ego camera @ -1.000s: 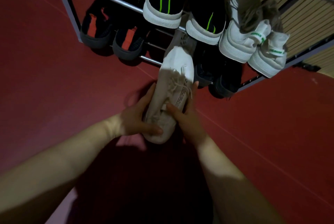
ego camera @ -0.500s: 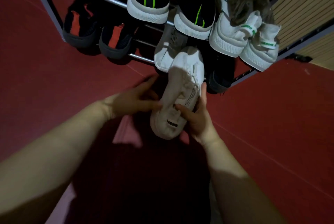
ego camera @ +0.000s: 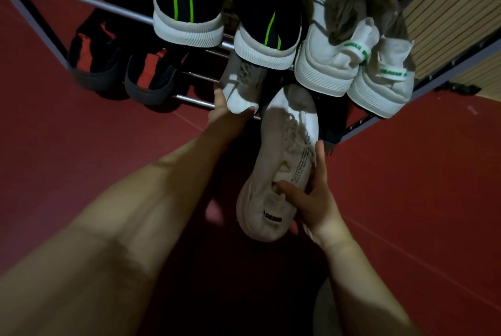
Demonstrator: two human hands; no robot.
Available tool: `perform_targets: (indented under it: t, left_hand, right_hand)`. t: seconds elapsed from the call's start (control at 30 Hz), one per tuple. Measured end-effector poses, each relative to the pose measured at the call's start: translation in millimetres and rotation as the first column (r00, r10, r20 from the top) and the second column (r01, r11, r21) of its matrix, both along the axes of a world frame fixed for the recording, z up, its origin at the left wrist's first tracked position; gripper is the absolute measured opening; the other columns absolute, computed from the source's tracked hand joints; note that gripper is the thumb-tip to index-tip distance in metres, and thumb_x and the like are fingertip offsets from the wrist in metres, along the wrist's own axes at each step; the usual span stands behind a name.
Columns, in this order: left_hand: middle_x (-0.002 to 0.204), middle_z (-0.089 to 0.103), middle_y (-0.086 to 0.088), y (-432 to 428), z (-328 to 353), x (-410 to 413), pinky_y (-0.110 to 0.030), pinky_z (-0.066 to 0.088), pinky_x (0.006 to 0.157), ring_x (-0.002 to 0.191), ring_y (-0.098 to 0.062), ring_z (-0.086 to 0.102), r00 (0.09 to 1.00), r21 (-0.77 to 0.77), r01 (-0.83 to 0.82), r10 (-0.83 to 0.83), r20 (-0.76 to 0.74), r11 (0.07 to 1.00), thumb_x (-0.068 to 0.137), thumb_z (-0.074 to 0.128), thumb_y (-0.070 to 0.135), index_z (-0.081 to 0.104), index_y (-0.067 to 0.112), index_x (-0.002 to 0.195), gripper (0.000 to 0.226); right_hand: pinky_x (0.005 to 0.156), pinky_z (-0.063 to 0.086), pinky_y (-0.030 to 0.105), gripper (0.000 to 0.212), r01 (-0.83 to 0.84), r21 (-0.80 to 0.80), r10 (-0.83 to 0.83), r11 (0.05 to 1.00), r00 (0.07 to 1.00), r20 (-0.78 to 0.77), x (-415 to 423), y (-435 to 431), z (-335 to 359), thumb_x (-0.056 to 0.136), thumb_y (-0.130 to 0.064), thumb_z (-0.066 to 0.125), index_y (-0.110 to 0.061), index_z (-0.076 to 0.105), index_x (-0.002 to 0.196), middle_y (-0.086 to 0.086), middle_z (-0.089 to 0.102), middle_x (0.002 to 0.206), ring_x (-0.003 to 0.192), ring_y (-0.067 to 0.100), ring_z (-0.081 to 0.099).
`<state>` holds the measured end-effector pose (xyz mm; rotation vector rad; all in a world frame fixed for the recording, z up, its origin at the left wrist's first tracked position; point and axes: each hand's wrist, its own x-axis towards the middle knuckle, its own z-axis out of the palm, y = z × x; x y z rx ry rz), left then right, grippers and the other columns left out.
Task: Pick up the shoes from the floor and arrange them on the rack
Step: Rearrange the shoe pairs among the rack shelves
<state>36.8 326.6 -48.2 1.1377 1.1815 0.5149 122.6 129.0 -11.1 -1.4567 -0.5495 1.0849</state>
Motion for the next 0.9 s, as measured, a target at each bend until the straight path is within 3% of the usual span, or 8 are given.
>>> perform_targets:
  t: [0.1,0.23,0.33,0.43,0.57,0.73,0.83,0.9]
  left_hand:
    - [0.119,0.058,-0.008,-2,-1,6,-0.042,0.052,0.091,0.107,-0.026,0.061,0.985,0.023,-0.150,0.147,0.088,0.988,0.074,0.075,0.009,0.036,0.014,0.138,0.076]
    - [0.122,0.058,-0.007,0,5,-17,-0.018,0.055,0.068,0.085,-0.010,0.061,0.971,0.005,-0.158,0.154,0.183,0.987,0.080,0.063,-0.007,0.035,0.008,0.139,0.067]
    - [0.133,0.052,-0.001,1,7,-53,-0.028,0.053,0.089,0.108,-0.015,0.059,0.953,-0.029,-0.121,0.125,0.275,0.992,0.077,0.064,-0.006,0.028,0.020,0.146,0.082]
    - [0.130,0.052,0.007,0,15,-92,-0.039,0.052,0.092,0.115,-0.019,0.056,0.968,-0.074,-0.106,0.120,0.220,0.992,0.081,0.060,-0.008,0.034,0.031,0.144,0.078]
    - [0.125,0.053,0.010,3,31,-162,-0.023,0.056,0.063,0.099,-0.014,0.060,0.973,-0.143,0.087,-0.053,0.225,0.986,0.085,0.053,-0.014,0.040,0.033,0.138,0.073]
    - [0.125,0.056,0.007,24,41,-241,-0.023,0.057,0.069,0.093,-0.010,0.062,0.936,-0.191,0.337,-0.305,0.176,0.922,0.081,0.056,-0.013,0.051,0.040,0.123,0.067]
    - [0.127,0.058,0.007,36,42,-263,-0.026,0.056,0.073,0.100,-0.015,0.062,0.870,-0.254,0.492,-0.463,0.168,0.832,0.054,0.088,0.012,0.057,0.043,0.120,0.080]
    - [0.122,0.063,0.006,45,45,-272,-0.028,0.056,0.073,0.100,-0.018,0.064,0.799,-0.335,0.595,-0.584,0.147,0.730,0.040,0.094,0.023,0.058,0.043,0.120,0.090]
  right_hand:
    - [0.078,0.055,0.025,0.100,0.000,-0.009,0.001,1.000,1.000,0.025,3,-1,-2,0.076,0.015,0.058,-0.044,0.009,0.141,-0.016,0.053,0.124,0.111,0.003,0.059]
    - [0.079,0.055,0.025,0.101,-0.013,-0.027,0.014,1.000,1.000,0.019,3,1,-2,0.079,0.017,0.057,-0.042,0.007,0.143,-0.014,0.053,0.125,0.109,0.001,0.060]
    - [0.085,0.054,0.027,0.101,-0.017,-0.013,0.017,1.000,1.000,-0.019,0,2,0,0.078,0.012,0.059,-0.040,0.008,0.146,-0.013,0.053,0.126,0.111,0.003,0.060]
    - [0.087,0.054,0.027,0.119,-0.041,-0.010,0.040,0.999,0.998,-0.051,-1,5,4,0.057,-0.022,0.087,-0.045,0.010,0.145,-0.015,0.049,0.134,0.116,0.005,0.057]
    - [0.079,0.055,0.026,0.143,-0.084,0.002,0.083,0.997,0.992,-0.094,-4,13,17,0.032,-0.041,0.095,-0.046,0.009,0.146,-0.022,0.058,0.120,0.110,0.004,0.061]
    - [0.070,0.055,0.020,0.147,-0.148,0.048,0.152,0.988,0.984,-0.092,-18,23,33,0.029,-0.044,0.095,-0.044,0.007,0.147,-0.027,0.062,0.110,0.103,-0.001,0.063]
    - [0.069,0.055,0.019,0.144,-0.193,0.047,0.196,0.980,0.978,-0.073,-30,28,37,0.030,-0.045,0.094,-0.043,0.009,0.147,-0.025,0.058,0.116,0.104,0.000,0.063]
    - [0.069,0.055,0.021,0.137,-0.224,0.027,0.225,0.974,0.972,-0.070,-34,30,34,0.038,-0.040,0.093,-0.045,0.010,0.146,-0.020,0.058,0.121,0.105,0.003,0.064]
